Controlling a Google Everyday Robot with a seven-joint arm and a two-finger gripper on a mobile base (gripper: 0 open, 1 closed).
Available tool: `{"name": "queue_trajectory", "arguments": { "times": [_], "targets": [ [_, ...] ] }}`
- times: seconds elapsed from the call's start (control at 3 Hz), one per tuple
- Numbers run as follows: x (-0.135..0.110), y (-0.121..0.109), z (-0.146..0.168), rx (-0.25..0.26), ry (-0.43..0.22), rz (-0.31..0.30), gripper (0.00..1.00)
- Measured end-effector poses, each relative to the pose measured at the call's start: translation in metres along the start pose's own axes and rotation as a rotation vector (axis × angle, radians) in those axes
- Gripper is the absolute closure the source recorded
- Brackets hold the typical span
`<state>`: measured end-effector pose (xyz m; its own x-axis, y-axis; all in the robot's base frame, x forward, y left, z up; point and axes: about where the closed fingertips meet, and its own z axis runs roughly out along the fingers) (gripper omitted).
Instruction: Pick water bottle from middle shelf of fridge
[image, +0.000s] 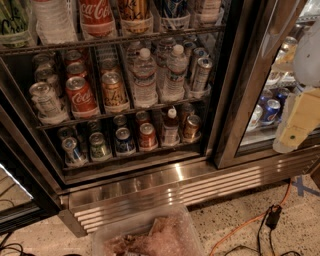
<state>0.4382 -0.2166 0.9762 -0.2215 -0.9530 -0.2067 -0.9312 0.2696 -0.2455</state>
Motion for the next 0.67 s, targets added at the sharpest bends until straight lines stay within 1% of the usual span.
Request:
{"name": "queue_trajectory", "arguments": {
  "times": [0.33, 0.67],
  "targets": [
    [0.000, 0.000, 0.000, 0.000, 0.000, 0.000, 0.00],
    [-0.013, -0.006, 0.008, 0.004, -0.057, -0.009, 0.00]
  ]
}}
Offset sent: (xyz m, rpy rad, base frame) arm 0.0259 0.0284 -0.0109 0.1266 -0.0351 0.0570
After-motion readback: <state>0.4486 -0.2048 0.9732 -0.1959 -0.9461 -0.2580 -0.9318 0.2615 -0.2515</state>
